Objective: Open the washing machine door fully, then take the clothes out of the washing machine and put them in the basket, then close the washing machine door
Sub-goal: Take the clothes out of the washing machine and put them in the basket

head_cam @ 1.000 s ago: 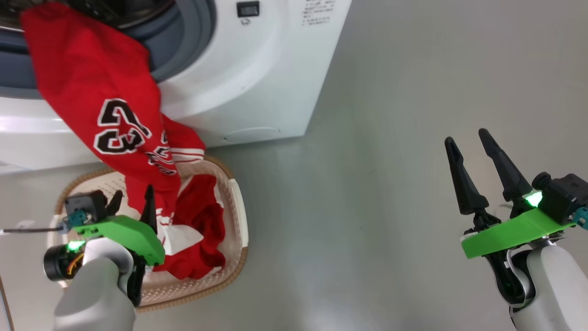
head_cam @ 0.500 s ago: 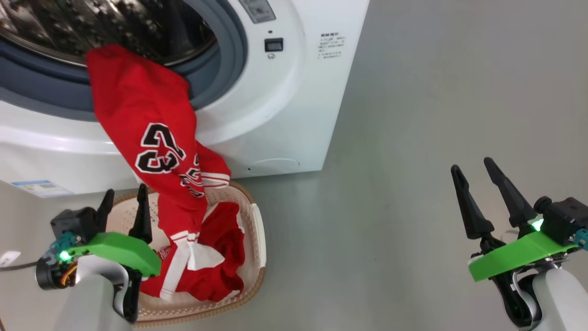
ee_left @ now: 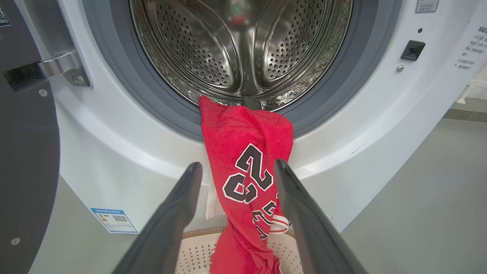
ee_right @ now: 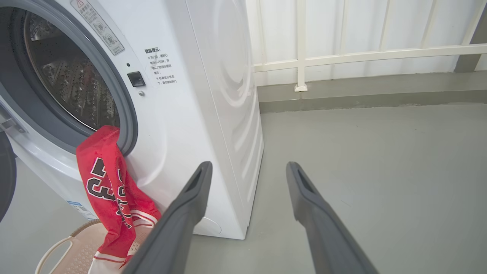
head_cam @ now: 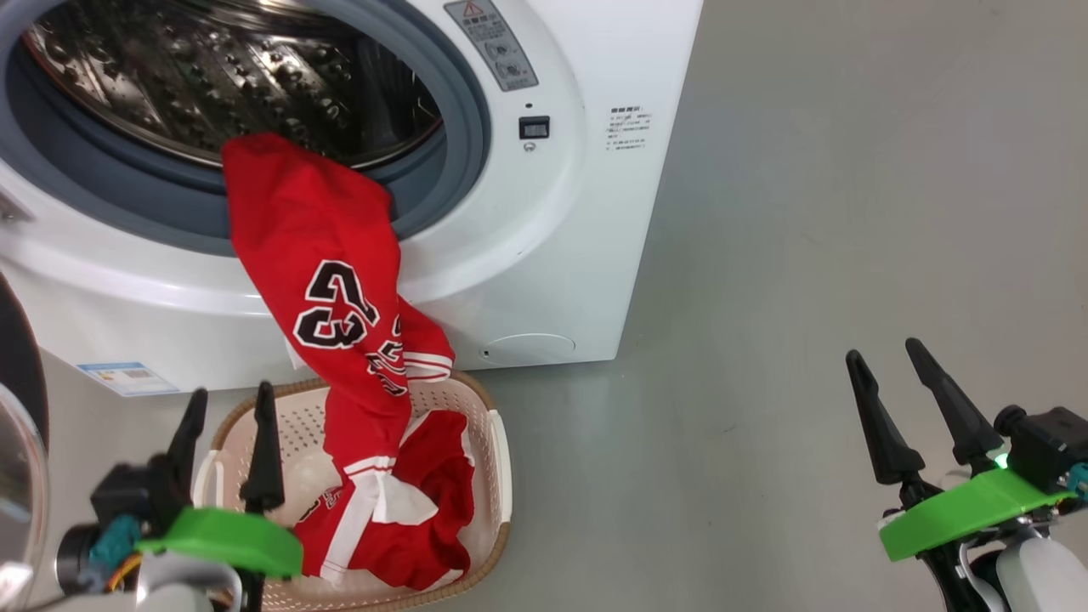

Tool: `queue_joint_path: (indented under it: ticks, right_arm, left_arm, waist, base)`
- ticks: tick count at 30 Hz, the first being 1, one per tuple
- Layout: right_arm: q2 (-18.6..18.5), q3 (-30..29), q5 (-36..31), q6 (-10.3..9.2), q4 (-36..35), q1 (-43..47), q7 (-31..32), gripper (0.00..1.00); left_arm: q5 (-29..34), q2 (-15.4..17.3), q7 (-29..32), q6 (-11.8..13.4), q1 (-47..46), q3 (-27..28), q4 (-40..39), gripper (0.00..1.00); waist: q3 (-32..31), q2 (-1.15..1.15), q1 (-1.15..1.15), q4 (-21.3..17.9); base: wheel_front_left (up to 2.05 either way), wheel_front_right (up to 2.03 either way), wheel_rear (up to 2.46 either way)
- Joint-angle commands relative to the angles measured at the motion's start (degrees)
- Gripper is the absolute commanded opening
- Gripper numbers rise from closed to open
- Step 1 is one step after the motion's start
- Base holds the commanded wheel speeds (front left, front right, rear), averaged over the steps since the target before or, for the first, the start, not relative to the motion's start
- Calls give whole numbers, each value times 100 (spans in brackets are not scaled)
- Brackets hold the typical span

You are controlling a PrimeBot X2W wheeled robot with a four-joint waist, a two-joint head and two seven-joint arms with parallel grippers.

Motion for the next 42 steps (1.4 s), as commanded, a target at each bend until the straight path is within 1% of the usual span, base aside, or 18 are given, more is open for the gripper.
queue_joint_path:
  ticks: [1,5,10,16,20,24,29,35,41,42]
  right_arm:
    - [-102,82,2,9,-135,91,-68,100]
    - [-111,54,-1,9,-163,157,-68,100]
    - [-99,0,-1,9,-181,210,-68,100]
    - [-85,33,-7,9,-195,194,-68,100]
    - [-80,21,-8,9,-238,150,-68,100]
    - [-57,9,-12,9,-262,86,-68,100]
    - [-18,22,-13,9,-297,-45,-68,100]
    - [12,38,-22,9,-353,-260,-68,100]
    - [50,44,-40,9,-401,-481,-68,100]
    - [50,44,-40,9,-401,-481,-68,100]
  left_arm:
    - [86,98,-71,-16,74,186,-203,100]
    - [176,60,-71,-8,489,204,-690,100]
    - [157,26,-71,75,898,152,-1134,100]
    - [93,15,-71,153,916,58,-1267,100]
    - [4,14,-71,135,757,66,-1146,100]
    - [-95,14,-71,97,423,78,-847,100]
    - [-103,70,-71,44,-245,78,-257,100]
    - [-131,245,-71,9,-1264,82,614,100]
    - [-250,528,-71,-7,-2261,105,1801,100]
    - [-250,528,-71,-7,-2261,105,1801,100]
  waist:
    - [-28,0,0,19]
    - [-31,0,0,14]
    - [-26,0,0,22]
    - [24,0,0,18]
    - [142,0,0,7]
    - [316,0,0,-4]
    - [617,0,0,-54]
    - [1062,0,0,-153]
    - [1441,0,0,-289]
    - [1441,0,0,-289]
  base:
    - [0,0,0]
    - [0,0,0]
    - [0,0,0]
    - [0,0,0]
    - [0,0,0]
    - [0,0,0]
    - [0,0,0]
    - [0,0,0]
    - [0,0,0]
    - [0,0,0]
